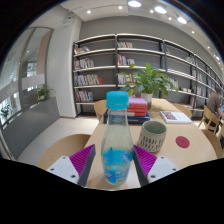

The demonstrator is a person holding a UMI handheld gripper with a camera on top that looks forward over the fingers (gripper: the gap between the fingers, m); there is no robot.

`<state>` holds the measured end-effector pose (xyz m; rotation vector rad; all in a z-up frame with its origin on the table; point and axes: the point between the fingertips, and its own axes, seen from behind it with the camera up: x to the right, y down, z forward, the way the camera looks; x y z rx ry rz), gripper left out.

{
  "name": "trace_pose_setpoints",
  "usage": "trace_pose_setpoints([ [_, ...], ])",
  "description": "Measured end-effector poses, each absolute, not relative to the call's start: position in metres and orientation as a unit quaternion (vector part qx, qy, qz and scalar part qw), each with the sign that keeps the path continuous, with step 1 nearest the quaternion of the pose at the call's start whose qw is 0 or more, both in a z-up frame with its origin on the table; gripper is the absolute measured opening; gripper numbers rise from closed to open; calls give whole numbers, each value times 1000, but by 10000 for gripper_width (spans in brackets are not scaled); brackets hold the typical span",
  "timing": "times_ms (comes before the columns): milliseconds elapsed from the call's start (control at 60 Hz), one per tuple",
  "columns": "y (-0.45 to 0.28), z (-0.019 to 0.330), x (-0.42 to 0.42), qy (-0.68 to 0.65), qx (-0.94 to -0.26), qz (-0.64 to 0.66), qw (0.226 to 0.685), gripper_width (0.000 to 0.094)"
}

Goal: Pour water

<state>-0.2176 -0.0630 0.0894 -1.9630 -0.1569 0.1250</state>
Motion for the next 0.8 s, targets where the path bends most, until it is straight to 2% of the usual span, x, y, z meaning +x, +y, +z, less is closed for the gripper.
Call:
trace_pose_setpoints([
  [33, -55, 89, -217, -67, -824, 51, 561, 708],
  [117, -45, 91, -214, -61, -809, 38, 583, 563],
  [333, -41, 96, -218, -61, -782, 58, 618, 388],
  [400, -40, 97, -222, -65, -781, 72, 617, 362],
  [617, -25, 102, -263, -28, -785, 140, 603, 361],
  [800, 13, 140, -281, 97, -766, 263, 579, 359],
])
